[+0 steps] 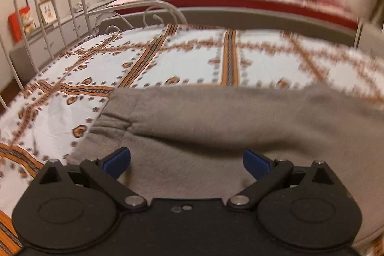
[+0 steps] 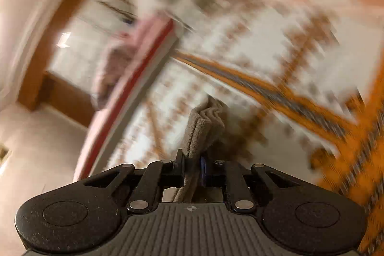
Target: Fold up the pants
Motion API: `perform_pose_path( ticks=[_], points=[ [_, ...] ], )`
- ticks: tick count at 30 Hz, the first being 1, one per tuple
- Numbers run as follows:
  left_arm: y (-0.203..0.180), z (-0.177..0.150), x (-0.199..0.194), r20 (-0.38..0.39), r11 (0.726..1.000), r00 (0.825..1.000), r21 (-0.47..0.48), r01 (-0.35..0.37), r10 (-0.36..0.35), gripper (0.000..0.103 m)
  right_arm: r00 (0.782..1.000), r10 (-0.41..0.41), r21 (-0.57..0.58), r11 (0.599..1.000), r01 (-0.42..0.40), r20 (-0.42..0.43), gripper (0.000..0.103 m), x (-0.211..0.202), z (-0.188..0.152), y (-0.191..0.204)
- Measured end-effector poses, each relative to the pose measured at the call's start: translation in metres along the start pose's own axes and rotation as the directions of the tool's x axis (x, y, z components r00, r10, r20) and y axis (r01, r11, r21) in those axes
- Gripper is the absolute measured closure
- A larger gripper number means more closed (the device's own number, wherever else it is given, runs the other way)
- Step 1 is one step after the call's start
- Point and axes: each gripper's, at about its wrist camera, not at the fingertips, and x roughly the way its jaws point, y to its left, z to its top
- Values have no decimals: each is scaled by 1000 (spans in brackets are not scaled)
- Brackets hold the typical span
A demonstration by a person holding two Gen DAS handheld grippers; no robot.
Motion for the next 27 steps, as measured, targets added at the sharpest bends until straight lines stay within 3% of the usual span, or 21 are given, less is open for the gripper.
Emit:
perform_pose_path(
  ticks=[1, 3, 5, 6, 8, 10, 11, 13, 14, 16, 19, 24, 27],
  points=[
    [-3, 1, -1, 7, 1000, 1000, -7, -1, 1, 9, 1000, 1, -21, 1000, -1, 17, 91, 0, 0, 4],
    [-12, 1, -2, 4, 1000, 1000, 2, 0, 0, 9, 992, -127, -59, 990, 125, -29, 90, 14, -2, -2],
    [-26, -1, -3, -13, 999, 1000, 29, 19, -19, 9, 945, -277, -6, 960, 281, -175, 91, 37, -10, -29],
    [-37, -3, -5, -20, 998, 999, 57, 39, -38, 9, 951, -261, 26, 963, 269, -167, 91, 36, -12, -34],
    [-60, -7, -12, -26, 992, 998, 113, 61, -58, 9, 959, -242, -19, 970, 242, -145, 90, 35, -10, -24],
    [-85, -14, -21, -11, 983, 994, 150, 107, -106, 8, 954, -253, -5, 967, 255, -160, 90, 37, -13, -27],
    [-97, -20, -21, -18, 983, 993, 146, 115, -114, 7, 956, -245, 19, 968, 251, -162, 90, 37, -13, -30],
    [-125, -42, -14, -114, 981, 980, 83, 176, -166, 9, 957, -235, 33, 969, 244, -169, 90, 37, -11, -31],
    [-138, -56, -17, -94, 982, 981, 62, 177, -171, 7, 958, -231, 42, 970, 241, -171, 90, 36, -12, -32],
    [-170, -78, -34, 12, 992, 993, 45, 114, -114, 7, 960, -226, 32, 972, 235, -167, 90, 30, -12, -28],
    [-206, -89, -51, 34, 993, 994, -55, 102, -100, 7, 956, -239, 18, 969, 245, -169, 90, 29, -9, -26],
    [-291, -79, -68, -51, 972, 976, 88, 217, -214, 6, 956, -242, 15, 969, 247, -164, 82, 29, -13, -18],
    [-328, -75, -71, -101, 968, 971, 109, 227, -217, 6, 959, -242, -10, 970, 243, -145, 82, 24, -15, -11]
  ],
)
